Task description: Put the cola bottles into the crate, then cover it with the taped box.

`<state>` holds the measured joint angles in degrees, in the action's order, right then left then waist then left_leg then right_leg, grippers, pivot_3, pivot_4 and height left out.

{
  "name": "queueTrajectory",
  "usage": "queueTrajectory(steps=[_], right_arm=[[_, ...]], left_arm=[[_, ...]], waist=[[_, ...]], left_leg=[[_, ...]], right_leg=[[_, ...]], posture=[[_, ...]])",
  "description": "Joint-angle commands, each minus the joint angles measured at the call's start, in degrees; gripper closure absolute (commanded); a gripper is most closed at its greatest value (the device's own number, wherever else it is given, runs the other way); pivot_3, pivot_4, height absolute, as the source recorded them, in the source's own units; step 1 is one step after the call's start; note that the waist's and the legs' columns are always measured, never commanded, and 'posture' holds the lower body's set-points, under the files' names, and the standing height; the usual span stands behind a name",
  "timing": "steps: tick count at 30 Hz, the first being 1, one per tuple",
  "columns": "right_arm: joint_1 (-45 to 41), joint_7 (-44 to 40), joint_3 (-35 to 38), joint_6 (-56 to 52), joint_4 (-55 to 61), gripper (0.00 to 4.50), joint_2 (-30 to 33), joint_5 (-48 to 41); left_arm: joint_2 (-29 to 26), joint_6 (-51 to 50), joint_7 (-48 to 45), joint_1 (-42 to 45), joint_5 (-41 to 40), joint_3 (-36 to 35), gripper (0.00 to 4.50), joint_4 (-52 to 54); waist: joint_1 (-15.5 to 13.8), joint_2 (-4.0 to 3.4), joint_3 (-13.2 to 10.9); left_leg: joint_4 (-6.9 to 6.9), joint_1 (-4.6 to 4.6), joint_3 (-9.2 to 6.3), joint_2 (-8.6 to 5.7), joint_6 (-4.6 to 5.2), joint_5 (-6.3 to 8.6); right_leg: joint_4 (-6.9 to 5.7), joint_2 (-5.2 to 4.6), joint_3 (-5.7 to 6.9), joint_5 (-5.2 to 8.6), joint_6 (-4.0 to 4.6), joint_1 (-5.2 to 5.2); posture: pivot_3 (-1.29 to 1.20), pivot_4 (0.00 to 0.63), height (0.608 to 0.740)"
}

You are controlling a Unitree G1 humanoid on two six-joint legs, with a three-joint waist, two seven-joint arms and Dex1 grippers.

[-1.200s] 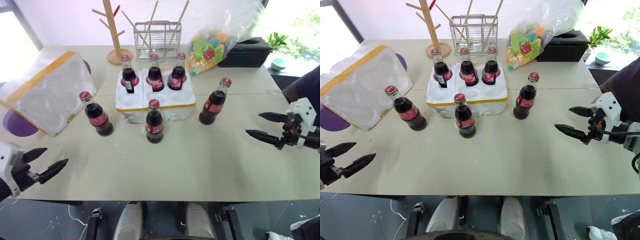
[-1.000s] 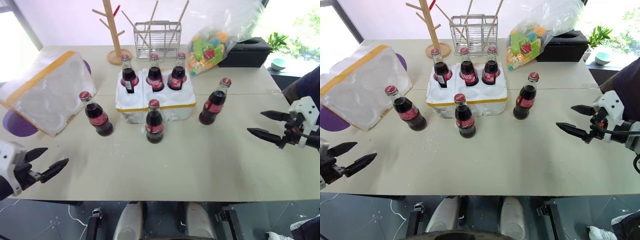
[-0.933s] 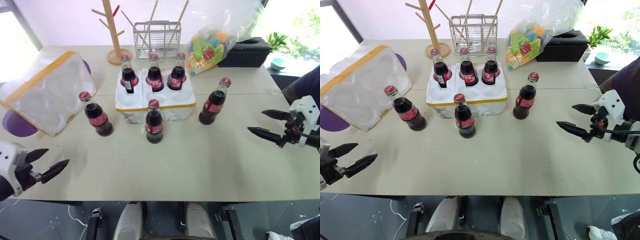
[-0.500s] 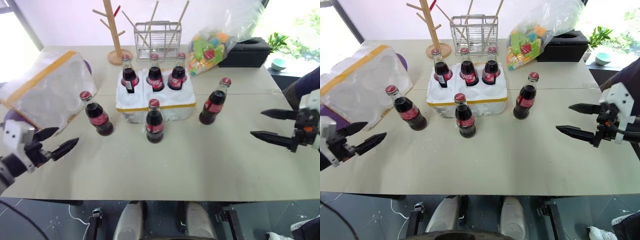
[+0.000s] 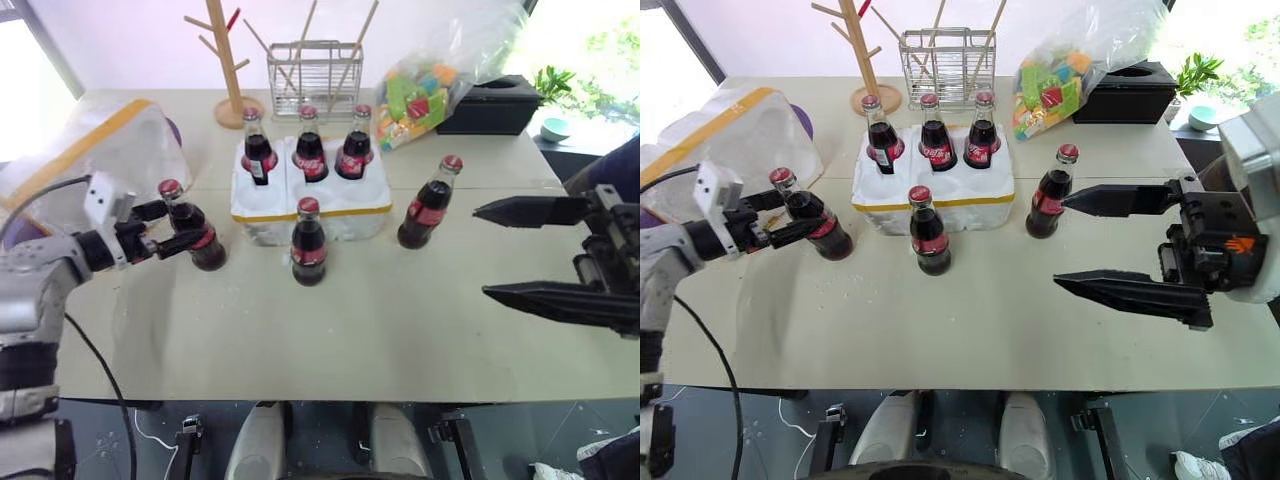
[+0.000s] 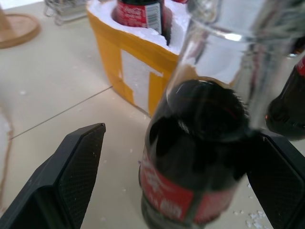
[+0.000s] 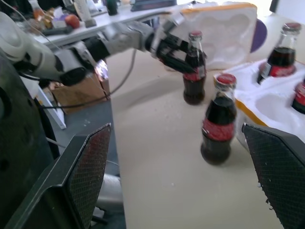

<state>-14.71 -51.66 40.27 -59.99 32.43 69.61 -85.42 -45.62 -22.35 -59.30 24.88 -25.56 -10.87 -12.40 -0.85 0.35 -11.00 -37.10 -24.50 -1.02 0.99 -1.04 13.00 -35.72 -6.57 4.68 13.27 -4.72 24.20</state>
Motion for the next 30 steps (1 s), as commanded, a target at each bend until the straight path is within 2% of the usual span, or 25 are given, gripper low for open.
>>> queueTrajectory(steps=[1, 7, 8, 11, 14, 18, 22, 27, 30], right_arm=[[-1.1, 2.5, -1.2, 1.4, 1.1, 0.0, 1.1, -1.8], [-3.2, 5.5, -5.1, 3.4, 0.8, 0.0, 1.0, -1.0], [-3.7, 5.9, -5.7, 3.8, 0.7, 0.0, 0.9, -0.8], [-4.7, 6.6, -7.0, 4.3, 0.4, 0.0, 0.7, -0.8], [-5.1, 7.2, -8.3, 4.9, 0.2, 0.0, 0.3, -0.1], [-5.0, 7.4, -9.6, 5.6, 0.2, 0.0, -0.4, 1.4], [-5.2, 7.8, -10.5, 6.0, 0.3, 0.0, -0.9, 2.3], [-5.0, 9.0, -11.9, 7.0, 1.0, 0.0, -1.9, 3.9], [-4.5, 10.4, -12.1, 7.4, 1.7, 0.0, -2.8, 4.5]], left_arm=[[0.9, 3.4, -2.2, 2.5, 2.1, 2.4, 0.02, -2.8], [2.1, 5.5, -3.2, 3.2, 3.7, 3.8, 0.02, -4.6], [2.2, 5.6, -3.1, 3.2, 3.5, 3.4, 0.55, -4.6], [1.6, 4.3, -2.8, 2.7, 2.2, 1.6, 1.71, -3.6], [0.0, 0.6, -3.0, 2.2, -0.6, -1.0, 1.65, -1.0], [-3.9, -10.8, -4.8, 2.6, -8.9, -5.8, 1.65, 5.3], [-6.7, -18.5, -7.1, 8.0, -15.1, -7.1, 1.65, 7.6], [-4.9, -22.3, -7.2, 20.9, -17.0, -4.7, 1.65, 3.1], [-1.8, -17.9, -7.5, 27.3, -12.7, -1.0, 1.65, -2.6]], waist=[[0.1, 0.03, 0.0], [0.0, 0.09, 0.0], [0.0, 0.09, 0.0], [0.0, 0.11, -0.1], [0.1, 0.26, -0.2], [0.2, 0.66, -0.4], [-0.4, 0.72, -0.5], [-1.4, 0.76, -0.5], [-1.3, 0.75, -0.5]], left_leg=[[0.0, 0.0, 0.0, 0.0, 0.0, 0.0], [-0.03, 0.01, 0.0, 0.01, 0.01, 0.0], [-0.04, 0.01, 0.0, 0.01, 0.01, 0.0], [-0.06, 0.01, -0.01, 0.01, 0.0, 0.0], [-0.06, 0.0, -0.01, 0.01, 0.01, 0.0], [-0.04, -0.03, -0.01, 0.05, 0.01, 0.0], [-0.06, -0.05, -0.02, 0.04, 0.0, -0.01], [-0.24, -0.1, -0.03, 0.02, -0.02, -0.02], [-0.2, -0.07, 0.02, 0.0, -0.02, -0.02]], right_leg=[[0.0, 0.0, 0.0, -0.05, -0.09, 0.0], [-0.09, 0.0, -0.01, -0.06, -0.1, 0.03], [-0.1, 0.0, -0.01, -0.06, -0.1, 0.03], [-0.11, 0.0, -0.02, -0.06, -0.1, 0.03], [-0.11, 0.0, -0.02, -0.06, -0.11, 0.04], [-0.24, 0.02, -0.03, -0.08, -0.16, 0.16], [-0.25, 0.01, -0.03, -0.06, -0.16, 0.16], [-0.24, 0.01, -0.02, 0.01, -0.02, 0.11], [-0.24, 0.01, -0.07, -0.08, -0.18, 0.09]], posture=[[0.0, 0.15, 0.74], [0.0, 0.15, 0.74], [0.0, 0.15, 0.74], [0.0, 0.15, 0.74], [0.0, 0.15, 0.74], [0.0, 0.15, 0.74], [0.0, 0.15, 0.74], [0.0, 0.15, 0.74], [0.0, 0.15, 0.74]])
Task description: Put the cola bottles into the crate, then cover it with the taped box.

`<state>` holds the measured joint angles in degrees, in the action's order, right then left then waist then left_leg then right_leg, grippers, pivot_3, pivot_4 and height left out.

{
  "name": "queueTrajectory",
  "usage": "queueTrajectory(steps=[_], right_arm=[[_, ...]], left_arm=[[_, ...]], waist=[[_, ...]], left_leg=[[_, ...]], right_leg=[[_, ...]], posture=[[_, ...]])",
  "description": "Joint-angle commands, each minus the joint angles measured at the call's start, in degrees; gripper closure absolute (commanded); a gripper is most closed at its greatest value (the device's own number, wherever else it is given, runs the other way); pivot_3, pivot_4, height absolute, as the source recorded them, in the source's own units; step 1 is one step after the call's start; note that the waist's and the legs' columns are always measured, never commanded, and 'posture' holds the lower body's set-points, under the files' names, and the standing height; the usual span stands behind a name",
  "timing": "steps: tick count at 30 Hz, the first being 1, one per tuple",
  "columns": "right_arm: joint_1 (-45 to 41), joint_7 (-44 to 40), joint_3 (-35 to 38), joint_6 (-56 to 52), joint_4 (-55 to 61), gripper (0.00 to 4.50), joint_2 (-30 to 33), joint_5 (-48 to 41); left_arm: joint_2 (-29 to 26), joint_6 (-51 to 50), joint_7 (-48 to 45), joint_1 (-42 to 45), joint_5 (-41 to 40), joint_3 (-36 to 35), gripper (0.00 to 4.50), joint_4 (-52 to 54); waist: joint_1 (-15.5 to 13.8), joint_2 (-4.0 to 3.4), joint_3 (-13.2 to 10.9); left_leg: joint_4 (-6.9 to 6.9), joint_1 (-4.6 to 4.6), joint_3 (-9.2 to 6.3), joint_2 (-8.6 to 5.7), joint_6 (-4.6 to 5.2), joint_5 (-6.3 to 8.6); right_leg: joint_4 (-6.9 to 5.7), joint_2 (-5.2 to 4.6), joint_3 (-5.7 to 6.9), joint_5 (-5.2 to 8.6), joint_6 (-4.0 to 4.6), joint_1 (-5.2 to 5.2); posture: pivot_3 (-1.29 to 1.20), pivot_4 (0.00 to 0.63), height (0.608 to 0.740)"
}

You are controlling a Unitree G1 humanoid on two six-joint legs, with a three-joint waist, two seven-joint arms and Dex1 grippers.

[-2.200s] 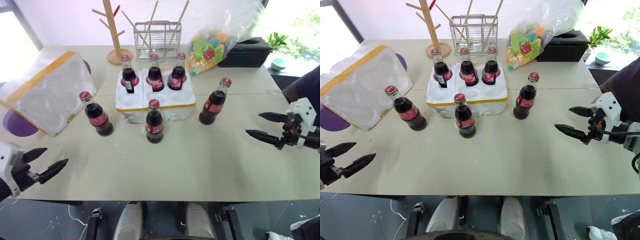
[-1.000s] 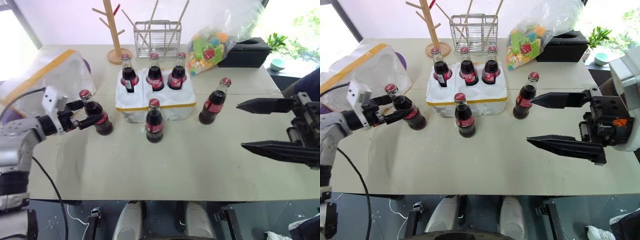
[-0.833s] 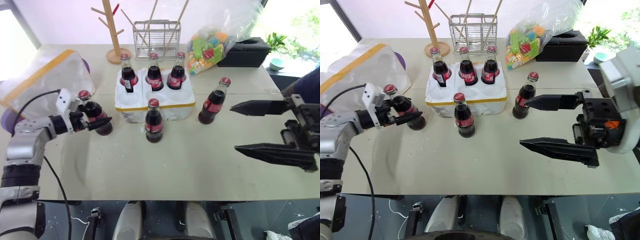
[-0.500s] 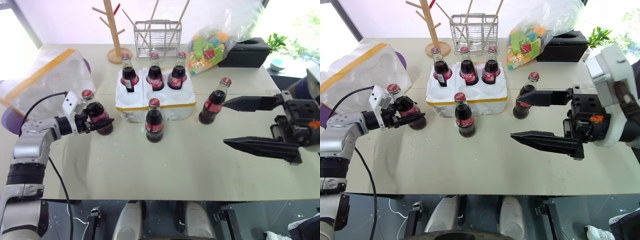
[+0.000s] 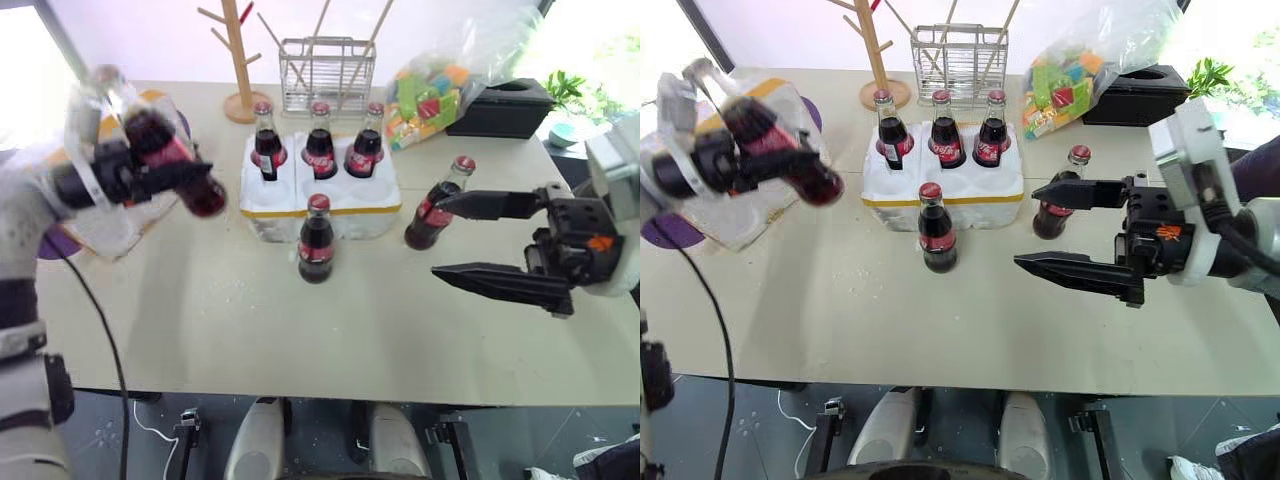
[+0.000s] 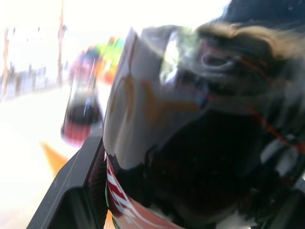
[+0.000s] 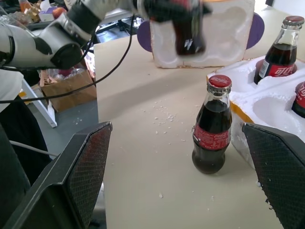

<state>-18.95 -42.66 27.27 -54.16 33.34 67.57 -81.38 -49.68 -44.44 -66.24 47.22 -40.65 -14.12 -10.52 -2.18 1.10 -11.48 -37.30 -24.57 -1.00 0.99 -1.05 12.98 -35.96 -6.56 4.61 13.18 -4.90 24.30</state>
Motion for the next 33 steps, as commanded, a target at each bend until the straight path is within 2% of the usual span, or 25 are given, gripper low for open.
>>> queueTrajectory(steps=[1, 5, 14, 23, 33], right_arm=[[0.1, 2.0, 1.1, 1.6, 1.0, 0.0, -1.2, 0.4], [1.8, 4.9, 2.1, 1.9, 2.8, 0.0, -2.7, 0.4], [4.2, 9.3, 3.2, 2.7, 4.9, 0.0, -3.7, -0.4], [8.8, 13.3, 7.6, 3.4, 6.5, 0.0, -4.1, -3.3], [9.3, 13.4, 6.3, 5.0, 5.6, 0.0, -4.4, -1.7]], left_arm=[[3.6, 6.3, -0.8, 7.1, 4.3, 3.8, 1.65, -6.9], [10.2, 13.8, -3.0, 15.1, 9.7, 8.2, 1.65, -18.5], [23.7, 24.7, -6.3, 27.0, 15.6, 10.4, 1.65, -36.8], [25.7, 34.9, -10.4, 24.3, 24.0, 14.7, 1.65, -40.1], [31.3, 41.1, -5.4, 20.0, 28.4, 15.6, 1.65, -43.5]], waist=[[-0.2, 0.02, 0.0], [-0.1, 0.07, 0.0], [0.0, 0.22, -0.1], [0.0, 0.22, -0.1], [0.1, 0.21, -0.1]], left_leg=[[0.03, 0.02, 0.0, 0.0, 0.0, 0.0], [0.0, 0.02, -0.02, 0.0, 0.02, -0.02], [-0.01, -0.13, -0.02, -0.01, 0.03, -0.01], [-0.01, -0.09, -0.02, 0.0, 0.04, -0.01], [-0.2, -0.03, -0.03, 0.0, 0.04, -0.02]], right_leg=[[-0.02, 0.0, 0.0, -0.01, -0.03, 0.0], [-0.11, 0.05, 0.01, -0.02, -0.06, 0.0], [-0.09, 0.05, 0.01, -0.09, -0.2, 0.09], [-0.13, 0.05, 0.01, -0.09, -0.19, 0.11], [-0.14, 0.04, 0.0, -0.12, -0.18, -0.04]], posture=[[0.0, 0.15, 0.74], [0.0, 0.15, 0.74], [0.0, 0.15, 0.74], [0.0, 0.15, 0.74], [0.0, 0.15, 0.74]])
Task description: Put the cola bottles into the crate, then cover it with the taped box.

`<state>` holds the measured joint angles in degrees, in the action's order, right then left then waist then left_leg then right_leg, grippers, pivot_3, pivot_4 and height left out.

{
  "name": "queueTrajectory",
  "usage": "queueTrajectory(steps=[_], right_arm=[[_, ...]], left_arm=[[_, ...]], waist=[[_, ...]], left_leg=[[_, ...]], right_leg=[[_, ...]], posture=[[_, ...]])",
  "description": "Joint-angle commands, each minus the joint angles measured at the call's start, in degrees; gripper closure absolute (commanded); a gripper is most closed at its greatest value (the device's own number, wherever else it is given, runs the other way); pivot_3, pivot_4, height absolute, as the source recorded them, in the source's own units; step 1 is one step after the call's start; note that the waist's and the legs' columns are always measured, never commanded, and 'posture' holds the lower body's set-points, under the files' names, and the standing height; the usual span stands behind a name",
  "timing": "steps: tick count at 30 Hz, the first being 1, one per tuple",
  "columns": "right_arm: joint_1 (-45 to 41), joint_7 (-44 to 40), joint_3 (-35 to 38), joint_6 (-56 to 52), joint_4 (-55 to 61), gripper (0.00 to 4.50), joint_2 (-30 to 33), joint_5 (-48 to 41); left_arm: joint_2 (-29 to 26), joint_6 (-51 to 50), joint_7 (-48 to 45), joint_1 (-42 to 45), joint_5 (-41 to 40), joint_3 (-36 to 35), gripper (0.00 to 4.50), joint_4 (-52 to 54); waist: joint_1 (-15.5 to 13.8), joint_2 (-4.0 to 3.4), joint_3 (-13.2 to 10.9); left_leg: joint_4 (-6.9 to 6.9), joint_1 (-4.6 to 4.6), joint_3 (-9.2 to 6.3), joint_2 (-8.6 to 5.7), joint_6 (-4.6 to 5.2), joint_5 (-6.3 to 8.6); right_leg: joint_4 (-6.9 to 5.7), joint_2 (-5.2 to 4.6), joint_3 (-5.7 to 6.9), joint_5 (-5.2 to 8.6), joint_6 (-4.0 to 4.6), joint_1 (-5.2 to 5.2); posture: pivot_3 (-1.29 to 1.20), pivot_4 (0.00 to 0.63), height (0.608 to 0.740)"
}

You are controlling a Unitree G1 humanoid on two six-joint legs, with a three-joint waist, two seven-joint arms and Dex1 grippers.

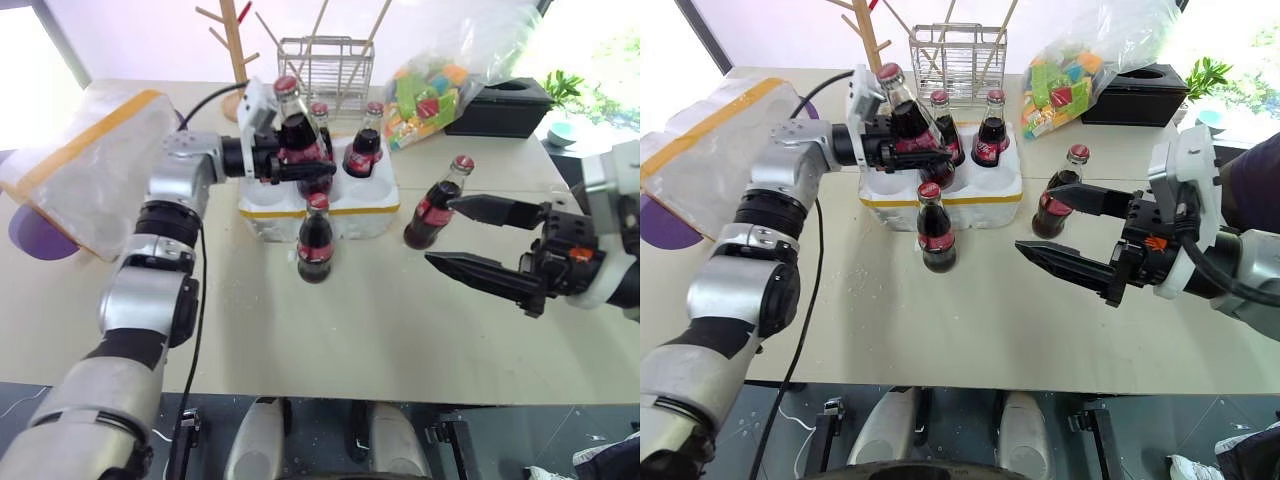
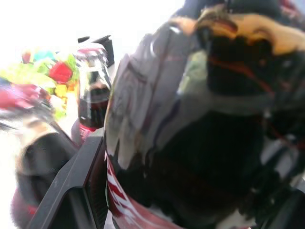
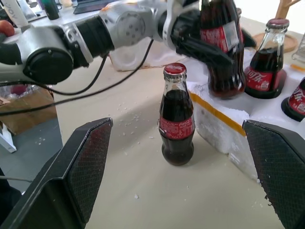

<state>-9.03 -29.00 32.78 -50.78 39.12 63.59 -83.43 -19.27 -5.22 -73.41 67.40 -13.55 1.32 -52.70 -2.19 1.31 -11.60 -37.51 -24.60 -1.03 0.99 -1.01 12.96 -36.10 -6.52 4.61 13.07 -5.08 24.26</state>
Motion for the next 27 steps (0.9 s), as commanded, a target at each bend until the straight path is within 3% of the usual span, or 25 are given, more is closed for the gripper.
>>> queueTrajectory(steps=[1, 7, 8, 10, 16, 24, 27], right_arm=[[-0.7, -0.4, 0.6, 1.7, -0.3, 0.0, -0.4, 0.6], [-0.5, -1.3, -0.3, 2.4, -0.7, 0.0, -0.7, 1.9], [-0.5, -1.4, -0.4, 2.5, -0.6, 0.0, -0.8, 2.1], [-0.3, -2.0, -0.7, 2.7, -0.6, 0.0, -0.9, 2.6], [-0.6, -4.5, -2.3, 2.8, -0.8, 0.0, -1.3, 4.8], [-2.3, -8.3, -4.4, 2.3, -2.5, 0.0, -1.1, 6.7], [-2.9, -11.4, -5.7, 2.0, -3.2, 0.0, -0.3, 7.7]], left_arm=[[1.2, 2.6, 2.8, 0.0, 1.9, 0.0, 1.65, -2.3], [1.0, 5.8, 4.2, 0.8, 5.2, 0.3, 1.65, -6.4], [0.9, 5.5, 3.8, 0.9, 5.2, 0.1, 0.62, -6.4], [0.3, 5.3, 2.7, 0.9, 5.1, -0.1, 0.04, -5.9], [-3.6, 0.9, -2.3, -0.5, 2.6, -1.6, 0.04, 1.0], [-18.3, -18.1, -6.9, -9.8, -7.0, -6.7, 0.04, 27.0], [-25.8, -27.6, -11.7, -19.2, -12.9, -6.8, 0.04, 42.7]], waist=[[0.2, 0.0, 0.0], [0.1, 0.0, 0.0], [0.1, 0.0, 0.0], [0.1, 0.0, 0.0], [0.1, 0.0, 0.0], [1.0, -0.02, 0.0], [1.6, -0.05, 0.0]], left_leg=[[0.01, 0.0, 0.0, 0.0, 0.0, 0.0], [0.1, 0.0, 0.01, 0.0, 0.01, 0.0], [0.1, 0.0, 0.01, 0.0, 0.01, 0.0], [0.08, 0.02, 0.01, 0.0, 0.01, 0.0], [-0.04, 0.01, 0.0, 0.01, 0.01, 0.0], [0.03, 0.03, -0.01, 0.03, 0.01, 0.0], [0.03, 0.04, -0.02, 0.03, 0.01, -0.01]], right_leg=[[0.0, 0.0, 0.0, 0.0, -0.01, 0.0], [0.0, 0.01, 0.01, 0.0, -0.02, 0.05], [-0.01, 0.01, 0.0, -0.01, -0.02, 0.05], [-0.03, 0.01, 0.0, -0.01, -0.02, 0.05], [-0.06, 0.0, 0.0, -0.03, -0.01, 0.02], [-0.06, 0.01, -0.01, -0.03, -0.01, 0.02], [-0.04, 0.01, -0.02, -0.03, -0.01, 0.0]], posture=[[0.0, 0.15, 0.74], [0.0, 0.15, 0.74], [0.0, 0.15, 0.74], [0.0, 0.15, 0.74], [0.0, 0.15, 0.74], [0.0, 0.15, 0.74], [0.0, 0.15, 0.74]])
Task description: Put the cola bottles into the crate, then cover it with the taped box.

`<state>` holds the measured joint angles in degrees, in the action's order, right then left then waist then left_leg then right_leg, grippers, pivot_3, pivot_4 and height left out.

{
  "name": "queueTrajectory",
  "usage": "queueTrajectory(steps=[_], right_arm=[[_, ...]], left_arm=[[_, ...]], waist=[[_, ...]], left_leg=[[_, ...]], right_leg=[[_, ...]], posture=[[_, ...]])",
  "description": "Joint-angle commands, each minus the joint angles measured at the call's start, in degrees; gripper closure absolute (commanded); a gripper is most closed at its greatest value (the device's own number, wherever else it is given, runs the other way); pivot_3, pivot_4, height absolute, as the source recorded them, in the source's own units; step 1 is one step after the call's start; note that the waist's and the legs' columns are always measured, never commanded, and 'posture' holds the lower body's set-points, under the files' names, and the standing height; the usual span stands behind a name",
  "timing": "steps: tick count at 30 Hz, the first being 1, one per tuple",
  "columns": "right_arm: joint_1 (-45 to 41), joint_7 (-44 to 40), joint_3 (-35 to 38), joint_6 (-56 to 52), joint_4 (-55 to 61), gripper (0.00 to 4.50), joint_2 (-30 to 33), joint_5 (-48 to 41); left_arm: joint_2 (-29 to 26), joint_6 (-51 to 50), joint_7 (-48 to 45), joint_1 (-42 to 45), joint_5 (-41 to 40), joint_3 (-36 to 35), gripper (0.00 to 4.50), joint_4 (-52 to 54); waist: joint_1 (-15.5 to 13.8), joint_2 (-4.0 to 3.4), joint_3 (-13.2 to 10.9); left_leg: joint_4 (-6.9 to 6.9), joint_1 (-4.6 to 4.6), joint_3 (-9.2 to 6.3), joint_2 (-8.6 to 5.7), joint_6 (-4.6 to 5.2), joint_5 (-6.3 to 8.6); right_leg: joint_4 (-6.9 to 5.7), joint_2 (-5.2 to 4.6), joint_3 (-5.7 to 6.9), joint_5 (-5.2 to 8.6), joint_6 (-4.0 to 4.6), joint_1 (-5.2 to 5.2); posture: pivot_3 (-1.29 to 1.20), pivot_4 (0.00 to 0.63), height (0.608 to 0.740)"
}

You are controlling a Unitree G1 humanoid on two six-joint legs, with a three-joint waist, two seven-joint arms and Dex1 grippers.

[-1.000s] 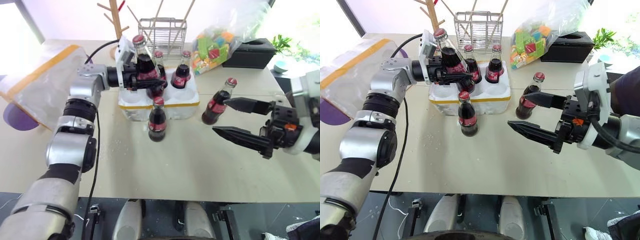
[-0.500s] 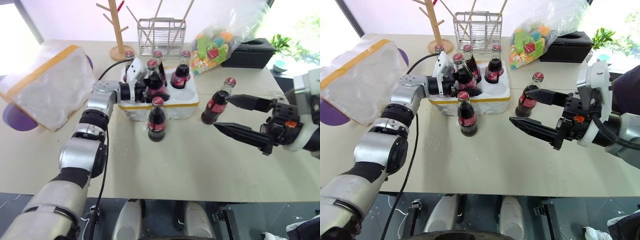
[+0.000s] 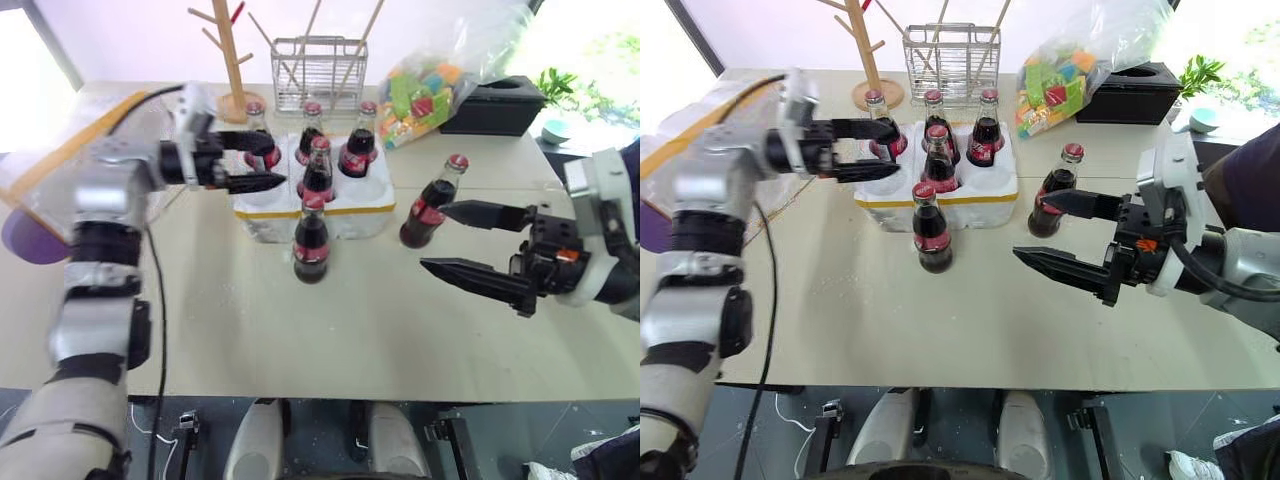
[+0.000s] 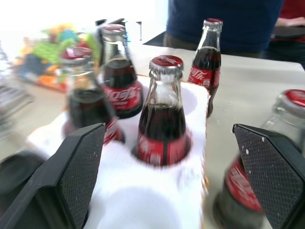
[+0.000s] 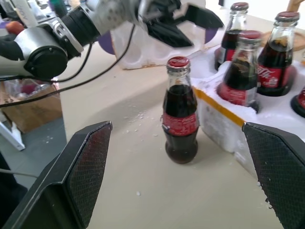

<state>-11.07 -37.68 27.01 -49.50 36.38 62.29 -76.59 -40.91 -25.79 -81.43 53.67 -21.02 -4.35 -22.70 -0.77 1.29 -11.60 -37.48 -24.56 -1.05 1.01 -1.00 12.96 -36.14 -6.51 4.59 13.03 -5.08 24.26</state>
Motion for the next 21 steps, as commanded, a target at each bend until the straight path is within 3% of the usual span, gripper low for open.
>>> queueTrajectory(steps=[1, 3, 7, 12, 21], right_arm=[[-1.0, -3.5, -0.3, 0.7, -0.6, 0.0, 1.1, 1.1], [-1.9, -4.7, -1.5, 0.9, -0.9, 0.0, 1.1, 2.3], [-4.0, -4.9, -3.3, 0.8, -1.7, 0.0, 0.5, 3.2], [-4.7, -4.1, -3.1, 0.1, -1.5, 0.0, 0.4, 2.6], [-3.6, -0.5, -1.0, -0.9, -0.3, 0.0, 0.3, 0.0]], left_arm=[[-5.6, -8.8, -3.9, -7.9, -6.8, -1.0, 0.04, 16.5], [-6.3, -9.6, -2.5, -13.5, -8.3, -0.5, 0.04, 23.5], [-2.2, -6.3, 4.2, -19.3, -6.4, 1.5, 0.04, 28.6], [3.7, 0.3, 10.7, -19.8, -1.9, 4.8, 0.04, 26.1], [11.7, 6.8, 12.6, -17.1, 1.6, 10.9, 0.04, 17.0]], waist=[[0.2, -0.03, 0.0], [0.0, -0.03, 0.0], [-0.6, -0.04, 0.0], [-1.4, -0.04, 0.0], [-1.5, -0.03, 0.0]], left_leg=[[0.02, 0.04, 0.01, 0.01, 0.0, 0.0], [0.03, 0.1, 0.05, 0.01, 0.0, 0.0], [-0.06, 0.1, -0.01, 0.0, -0.07, -0.04], [-0.2, 0.08, 0.02, 0.0, -0.06, -0.03], [-0.25, 0.08, 0.03, 0.0, -0.05, -0.03]], right_leg=[[0.01, -0.01, -0.04, 0.0, 0.0, -0.02], [0.02, -0.01, -0.12, 0.01, 0.01, -0.05], [0.02, 0.0, -0.11, 0.13, 0.29, -0.14], [0.04, 0.0, -0.11, 0.11, 0.31, -0.18], [0.03, 0.02, -0.11, 0.03, 0.19, -0.2]], posture=[[0.0, 0.15, 0.74], [0.0, 0.15, 0.74], [0.0, 0.15, 0.74], [0.0, 0.15, 0.74], [0.0, 0.15, 0.74]])
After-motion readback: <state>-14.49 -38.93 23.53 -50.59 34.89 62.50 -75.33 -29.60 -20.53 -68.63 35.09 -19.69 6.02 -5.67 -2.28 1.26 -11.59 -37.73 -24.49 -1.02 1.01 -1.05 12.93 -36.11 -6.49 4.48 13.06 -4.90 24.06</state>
